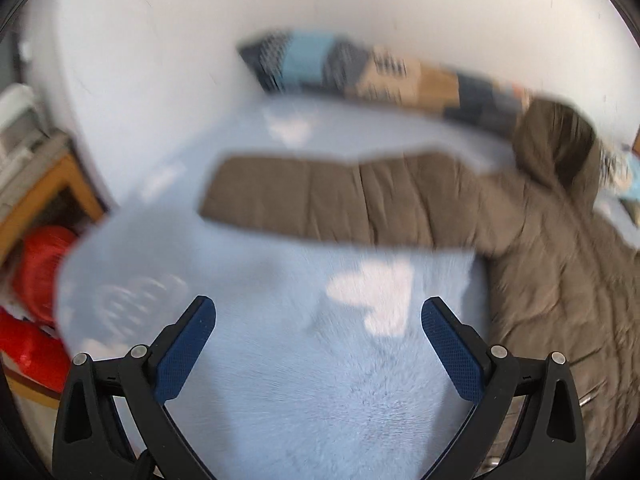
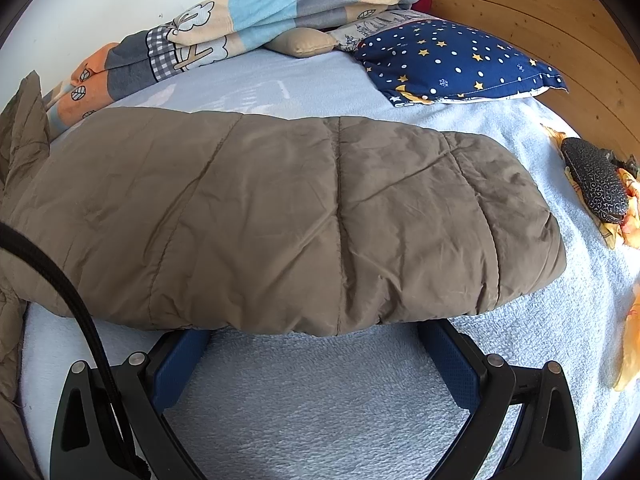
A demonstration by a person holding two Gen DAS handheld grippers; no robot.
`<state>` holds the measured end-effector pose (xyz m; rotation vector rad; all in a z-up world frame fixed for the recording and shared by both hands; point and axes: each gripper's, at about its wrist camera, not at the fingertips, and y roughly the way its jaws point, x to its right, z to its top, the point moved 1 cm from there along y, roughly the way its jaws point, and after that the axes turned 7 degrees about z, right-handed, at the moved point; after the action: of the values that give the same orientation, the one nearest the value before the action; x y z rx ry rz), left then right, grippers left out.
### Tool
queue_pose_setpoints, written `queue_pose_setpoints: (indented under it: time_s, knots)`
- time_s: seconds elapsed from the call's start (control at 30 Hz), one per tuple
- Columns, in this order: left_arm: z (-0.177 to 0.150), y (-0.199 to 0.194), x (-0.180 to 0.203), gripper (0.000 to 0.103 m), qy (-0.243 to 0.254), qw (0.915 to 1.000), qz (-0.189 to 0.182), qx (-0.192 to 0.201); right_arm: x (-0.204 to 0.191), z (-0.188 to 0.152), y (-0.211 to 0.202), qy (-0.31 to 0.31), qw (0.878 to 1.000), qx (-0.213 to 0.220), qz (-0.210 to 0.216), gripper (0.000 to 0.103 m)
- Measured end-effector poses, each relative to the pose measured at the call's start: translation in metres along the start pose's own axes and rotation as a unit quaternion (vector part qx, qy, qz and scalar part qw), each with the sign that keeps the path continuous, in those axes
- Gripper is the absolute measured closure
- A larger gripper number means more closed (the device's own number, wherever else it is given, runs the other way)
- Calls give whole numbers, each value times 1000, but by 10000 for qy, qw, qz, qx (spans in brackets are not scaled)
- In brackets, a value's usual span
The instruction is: Fold large clothes
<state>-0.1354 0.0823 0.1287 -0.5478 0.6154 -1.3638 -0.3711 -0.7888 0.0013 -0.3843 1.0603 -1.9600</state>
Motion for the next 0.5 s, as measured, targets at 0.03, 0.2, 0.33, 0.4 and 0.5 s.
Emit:
queue_pose_setpoints:
  time_s: [0.03,0.2,0.33,0.4,0.5]
  knots:
    - [6,-16,-1,0,-65,9999,-7,146,1,0,-1,105,9999,-79,30,0]
    - [13,-99,14,0,-72,9963,-455,730,-2,-6,-17,104,9970,-640,419,0]
    - [-3,-142,58,0,172,9905,-981,945,24,-27,-55,528,9936,-603,797,2]
    - [-20,-160,80,0,354,9861,-1329,928,41,-31,-85,760,9951,-410,481,5]
    - [-46,-187,109,0,569,9774,-1801,952,61,-46,-156,1251,9917,276,94,5]
